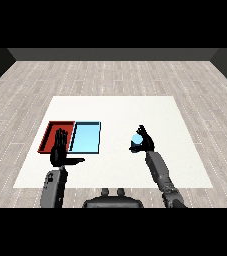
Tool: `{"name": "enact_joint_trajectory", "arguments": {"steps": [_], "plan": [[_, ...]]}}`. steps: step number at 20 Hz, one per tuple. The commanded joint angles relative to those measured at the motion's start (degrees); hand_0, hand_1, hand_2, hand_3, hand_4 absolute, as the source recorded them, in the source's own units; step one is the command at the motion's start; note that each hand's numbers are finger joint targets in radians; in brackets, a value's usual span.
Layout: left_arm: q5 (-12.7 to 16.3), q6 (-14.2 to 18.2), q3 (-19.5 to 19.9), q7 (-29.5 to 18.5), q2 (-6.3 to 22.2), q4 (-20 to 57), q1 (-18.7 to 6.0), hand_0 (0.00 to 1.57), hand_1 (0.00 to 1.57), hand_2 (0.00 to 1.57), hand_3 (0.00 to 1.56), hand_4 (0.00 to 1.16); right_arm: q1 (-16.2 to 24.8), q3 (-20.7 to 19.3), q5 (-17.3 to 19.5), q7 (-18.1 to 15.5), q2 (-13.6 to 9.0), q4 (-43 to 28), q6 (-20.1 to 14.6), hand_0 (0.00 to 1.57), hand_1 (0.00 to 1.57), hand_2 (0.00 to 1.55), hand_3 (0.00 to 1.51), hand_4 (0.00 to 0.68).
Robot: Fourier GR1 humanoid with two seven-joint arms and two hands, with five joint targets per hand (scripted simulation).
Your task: Pick the blue can and put it in the blue box
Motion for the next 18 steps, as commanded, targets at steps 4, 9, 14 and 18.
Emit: {"name": "enact_joint_trajectory", "arguments": {"steps": [4, 9, 14, 18], "plan": [[0.12, -0.55, 0.65, -0.91, 0.40, 1.09, -0.04, 0.00, 0.00, 0.00, 0.00, 0.00, -2.47, -0.48, 1.75, -0.48, 1.13, 2.12, -6.99, 1.06, 1.06, 1.22, 1.13, 0.177], [-0.24, -0.53, 1.35, -1.87, 0.76, 5.43, -4.21, 0.00, 0.00, 0.00, 0.00, 0.00, 0.21, 2.39, 5.25, 3.12, 0.23, -0.35, -9.95, 1.57, 1.57, 1.49, 1.45, 0.673], [-1.13, -0.06, -1.05, -1.54, -1.00, 3.50, -1.74, 0.00, 0.00, 0.00, 0.00, 0.00, -3.82, 1.04, 5.01, 3.76, 0.20, 1.91, -11.06, 1.55, 1.55, 1.49, 1.44, 0.680], [0.20, -0.39, -2.24, 4.11, -0.46, -7.22, 4.40, 0.00, 0.00, 0.00, 0.00, 0.00, 0.89, 3.54, 6.34, 2.81, 0.48, -6.11, -11.21, 1.52, 1.52, 1.47, 1.42, 0.659]]}}
